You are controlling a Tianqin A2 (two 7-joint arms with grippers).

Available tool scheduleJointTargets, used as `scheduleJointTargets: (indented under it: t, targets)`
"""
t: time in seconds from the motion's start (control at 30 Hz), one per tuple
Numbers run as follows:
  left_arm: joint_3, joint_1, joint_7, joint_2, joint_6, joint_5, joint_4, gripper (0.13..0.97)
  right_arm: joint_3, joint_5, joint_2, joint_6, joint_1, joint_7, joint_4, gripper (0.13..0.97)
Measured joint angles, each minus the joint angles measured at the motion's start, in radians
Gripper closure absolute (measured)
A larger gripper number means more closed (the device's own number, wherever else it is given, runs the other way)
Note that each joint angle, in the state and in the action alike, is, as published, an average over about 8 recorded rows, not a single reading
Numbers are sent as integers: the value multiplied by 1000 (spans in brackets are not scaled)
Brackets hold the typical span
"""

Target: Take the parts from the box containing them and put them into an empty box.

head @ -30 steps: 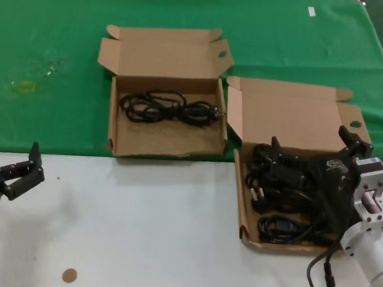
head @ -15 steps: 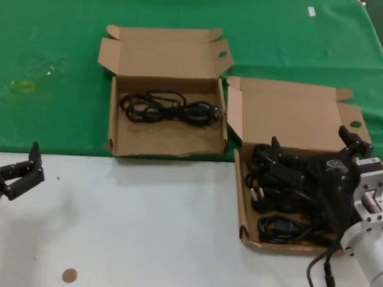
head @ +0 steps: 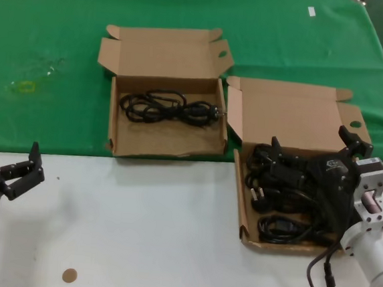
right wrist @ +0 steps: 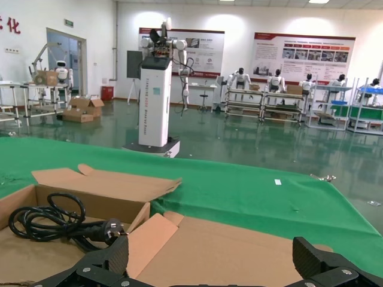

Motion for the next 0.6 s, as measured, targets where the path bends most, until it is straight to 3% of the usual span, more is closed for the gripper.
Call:
scheduleJointTargets:
  t: [0.6]
  targets:
    - [0,0,0,0,0,0,0,132,0,0,0,0,0,0,0,129]
